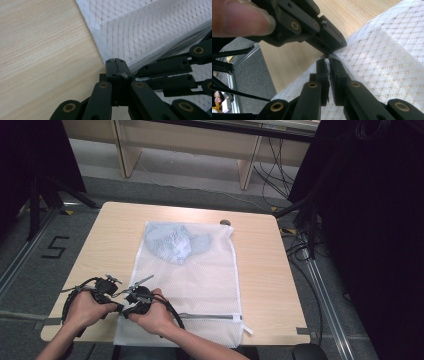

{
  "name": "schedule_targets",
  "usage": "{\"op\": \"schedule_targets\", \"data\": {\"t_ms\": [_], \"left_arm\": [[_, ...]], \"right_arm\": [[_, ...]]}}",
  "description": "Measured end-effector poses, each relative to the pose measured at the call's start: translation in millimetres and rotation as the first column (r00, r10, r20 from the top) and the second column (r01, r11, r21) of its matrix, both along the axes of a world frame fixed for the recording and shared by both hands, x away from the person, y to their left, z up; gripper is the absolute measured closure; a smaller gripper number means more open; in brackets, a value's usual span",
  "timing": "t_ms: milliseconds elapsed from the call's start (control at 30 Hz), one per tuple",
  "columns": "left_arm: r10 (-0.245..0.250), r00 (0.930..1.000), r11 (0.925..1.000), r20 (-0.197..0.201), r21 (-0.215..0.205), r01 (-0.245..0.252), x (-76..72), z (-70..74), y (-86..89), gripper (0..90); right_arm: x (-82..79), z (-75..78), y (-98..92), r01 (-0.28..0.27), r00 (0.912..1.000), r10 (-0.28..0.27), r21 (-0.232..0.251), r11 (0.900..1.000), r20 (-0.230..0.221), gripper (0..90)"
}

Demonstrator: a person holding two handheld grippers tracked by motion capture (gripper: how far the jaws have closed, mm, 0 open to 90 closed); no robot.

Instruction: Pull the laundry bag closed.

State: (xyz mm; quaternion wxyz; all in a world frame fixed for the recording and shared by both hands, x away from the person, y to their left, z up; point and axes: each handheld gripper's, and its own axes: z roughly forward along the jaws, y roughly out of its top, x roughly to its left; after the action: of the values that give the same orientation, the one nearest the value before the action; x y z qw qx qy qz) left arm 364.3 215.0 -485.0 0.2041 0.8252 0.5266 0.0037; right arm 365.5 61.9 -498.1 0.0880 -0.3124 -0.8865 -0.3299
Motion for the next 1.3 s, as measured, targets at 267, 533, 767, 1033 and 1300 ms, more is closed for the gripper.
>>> {"op": "schedule_targets", "data": {"t_ms": [267,533,767,1033,1300], "left_arm": [[0.016,0.9999,0.9999,-0.007,0.004,-0.016,1.3,-0.6,-2.0,89.8],[0.018,0.9998,0.9992,0.000,0.035,-0.018,-0.9,0.3,-4.6,90.0],[0.028,0.9995,0.9990,0.018,0.033,-0.028,-2.0,-1.0,-6.4,90.0],[0.020,0.9997,0.9984,0.015,0.053,-0.021,-2.9,0.1,-8.2,90.0],[0.035,0.9991,0.9983,0.024,0.046,-0.036,-3.3,-0.7,-9.2,90.0]], "right_arm": [[0.6,-0.3,-0.8,0.007,1.0000,-0.007,-0.011,1.000,-0.004,86.9],[1.5,-0.2,-2.9,0.039,0.9987,-0.038,0.001,0.999,-0.034,87.0],[2.5,1.3,-5.6,0.034,0.9992,-0.035,-0.011,0.999,-0.021,87.1],[2.2,2.3,-9.2,0.031,0.9994,-0.031,-0.012,0.999,-0.016,87.1],[-0.4,5.0,-13.0,0.038,0.9992,-0.038,-0.019,0.999,-0.010,87.1]]}}
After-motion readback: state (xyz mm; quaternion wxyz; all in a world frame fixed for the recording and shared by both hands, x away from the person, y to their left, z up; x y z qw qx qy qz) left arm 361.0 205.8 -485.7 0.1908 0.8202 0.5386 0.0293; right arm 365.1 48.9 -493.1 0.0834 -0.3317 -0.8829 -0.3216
